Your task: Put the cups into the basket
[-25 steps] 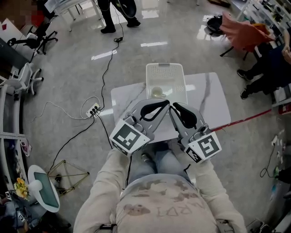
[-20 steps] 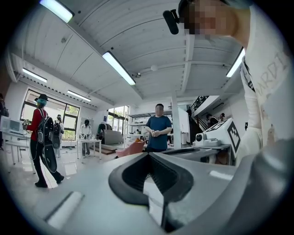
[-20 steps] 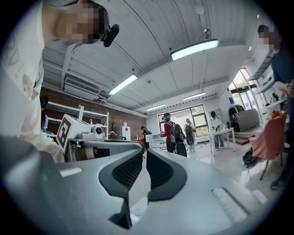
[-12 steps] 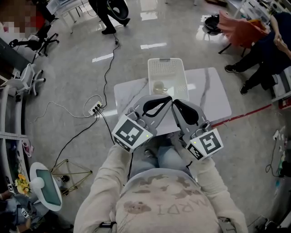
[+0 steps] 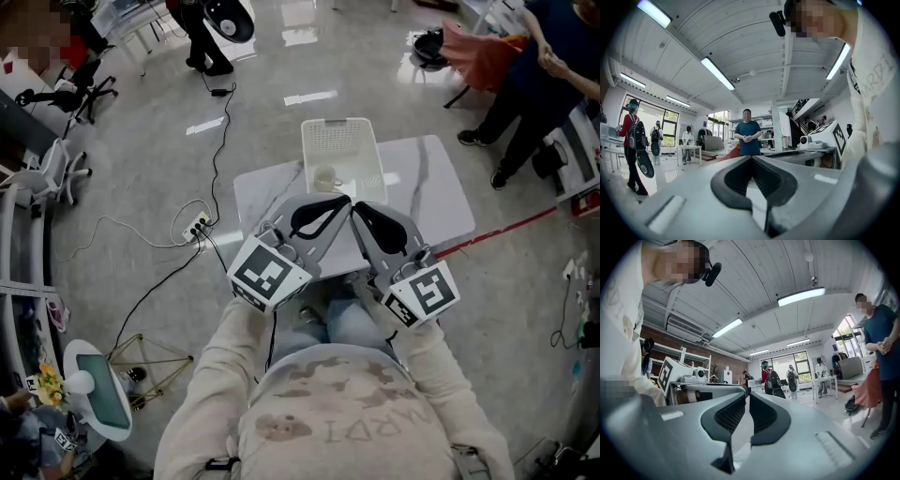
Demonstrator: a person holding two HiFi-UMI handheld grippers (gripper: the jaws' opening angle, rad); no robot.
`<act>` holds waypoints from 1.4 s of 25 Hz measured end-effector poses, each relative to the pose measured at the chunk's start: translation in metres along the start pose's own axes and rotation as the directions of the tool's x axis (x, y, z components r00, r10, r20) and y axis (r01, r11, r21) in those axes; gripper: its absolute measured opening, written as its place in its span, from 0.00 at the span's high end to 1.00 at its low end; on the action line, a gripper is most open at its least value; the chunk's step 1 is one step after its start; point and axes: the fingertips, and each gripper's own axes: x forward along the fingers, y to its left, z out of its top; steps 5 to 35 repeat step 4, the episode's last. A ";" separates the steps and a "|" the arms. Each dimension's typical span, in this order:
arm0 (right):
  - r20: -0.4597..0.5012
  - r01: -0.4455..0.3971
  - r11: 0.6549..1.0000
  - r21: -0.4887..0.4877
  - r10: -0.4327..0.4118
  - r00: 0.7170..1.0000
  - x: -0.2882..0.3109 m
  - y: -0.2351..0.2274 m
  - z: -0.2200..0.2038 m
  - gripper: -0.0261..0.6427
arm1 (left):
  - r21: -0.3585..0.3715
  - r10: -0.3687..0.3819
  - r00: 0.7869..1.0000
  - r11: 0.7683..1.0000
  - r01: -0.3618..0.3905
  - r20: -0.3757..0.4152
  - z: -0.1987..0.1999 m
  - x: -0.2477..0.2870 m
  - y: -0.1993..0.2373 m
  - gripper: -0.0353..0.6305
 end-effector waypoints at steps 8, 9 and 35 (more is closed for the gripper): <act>0.002 -0.002 1.000 -0.001 0.002 1.000 0.001 0.002 0.003 0.88 | 0.002 0.002 1.000 1.000 -0.002 -0.006 0.000 -0.002 0.001 0.95; 0.002 -0.002 1.000 -0.001 0.002 1.000 0.001 0.002 0.003 0.88 | 0.002 0.002 1.000 1.000 -0.002 -0.006 0.000 -0.002 0.001 0.95; 0.002 -0.002 1.000 -0.001 0.002 1.000 0.001 0.002 0.003 0.88 | 0.002 0.002 1.000 1.000 -0.002 -0.006 0.000 -0.002 0.001 0.95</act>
